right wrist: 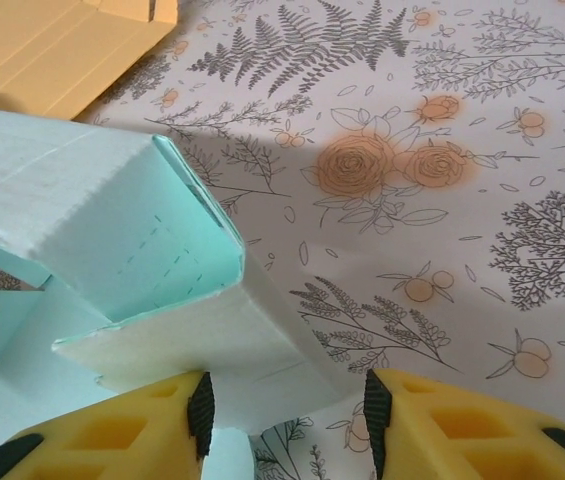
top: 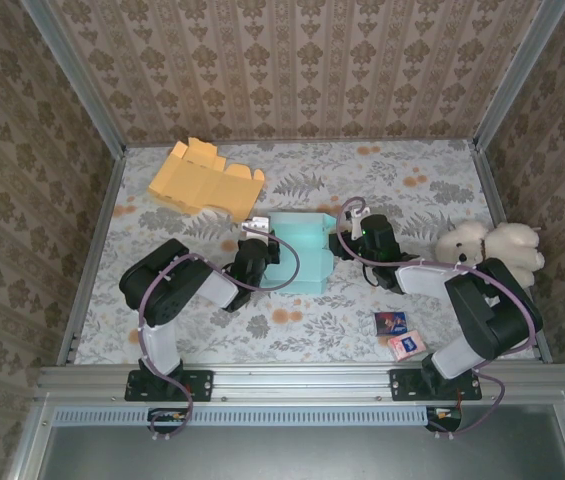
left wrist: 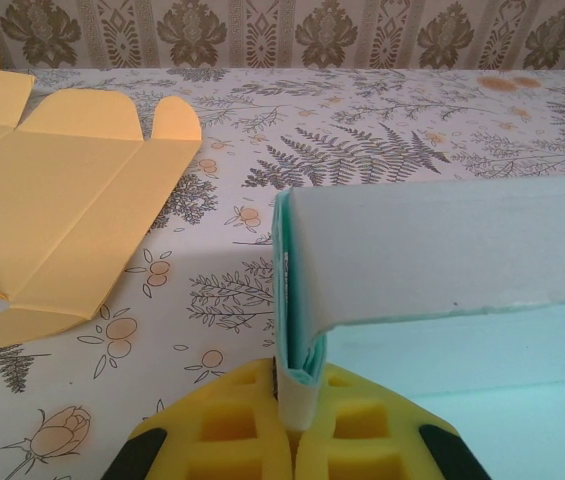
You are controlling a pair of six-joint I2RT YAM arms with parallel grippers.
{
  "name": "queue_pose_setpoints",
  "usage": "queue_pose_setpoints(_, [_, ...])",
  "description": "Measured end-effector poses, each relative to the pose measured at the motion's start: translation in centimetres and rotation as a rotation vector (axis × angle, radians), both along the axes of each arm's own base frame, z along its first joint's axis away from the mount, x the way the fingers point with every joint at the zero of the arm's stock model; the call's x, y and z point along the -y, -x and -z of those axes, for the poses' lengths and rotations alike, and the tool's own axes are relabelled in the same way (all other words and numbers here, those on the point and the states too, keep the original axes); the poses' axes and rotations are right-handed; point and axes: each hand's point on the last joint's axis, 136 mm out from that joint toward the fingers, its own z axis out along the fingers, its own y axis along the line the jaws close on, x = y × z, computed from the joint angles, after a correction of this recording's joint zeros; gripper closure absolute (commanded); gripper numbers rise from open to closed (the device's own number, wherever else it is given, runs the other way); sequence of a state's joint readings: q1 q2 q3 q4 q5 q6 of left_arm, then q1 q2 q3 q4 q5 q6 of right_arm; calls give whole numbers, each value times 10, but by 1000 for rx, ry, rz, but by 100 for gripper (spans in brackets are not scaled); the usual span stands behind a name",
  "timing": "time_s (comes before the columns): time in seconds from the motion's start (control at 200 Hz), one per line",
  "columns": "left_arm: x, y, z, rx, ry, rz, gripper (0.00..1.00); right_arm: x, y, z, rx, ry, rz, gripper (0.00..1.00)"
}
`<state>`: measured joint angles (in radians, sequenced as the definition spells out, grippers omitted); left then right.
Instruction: Fold the paper box
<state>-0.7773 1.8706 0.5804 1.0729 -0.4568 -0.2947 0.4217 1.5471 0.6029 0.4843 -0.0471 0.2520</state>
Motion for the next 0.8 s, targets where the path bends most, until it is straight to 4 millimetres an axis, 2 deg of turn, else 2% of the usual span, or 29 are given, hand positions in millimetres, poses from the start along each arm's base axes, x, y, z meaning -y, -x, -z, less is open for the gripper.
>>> queue_pose_setpoints(0.36, [0,0,0,0,0,-1,100,-21,4,0,27,-46,-104,71])
queue_pose_setpoints(0.58, [0,0,0,0,0,-1,100,-24,5,-1,37,-59,-116,71])
queue_pose_setpoints(0.8, [-1,0,1,-2,-5,-5,100,-21,7,-2,36,-59,-106,64])
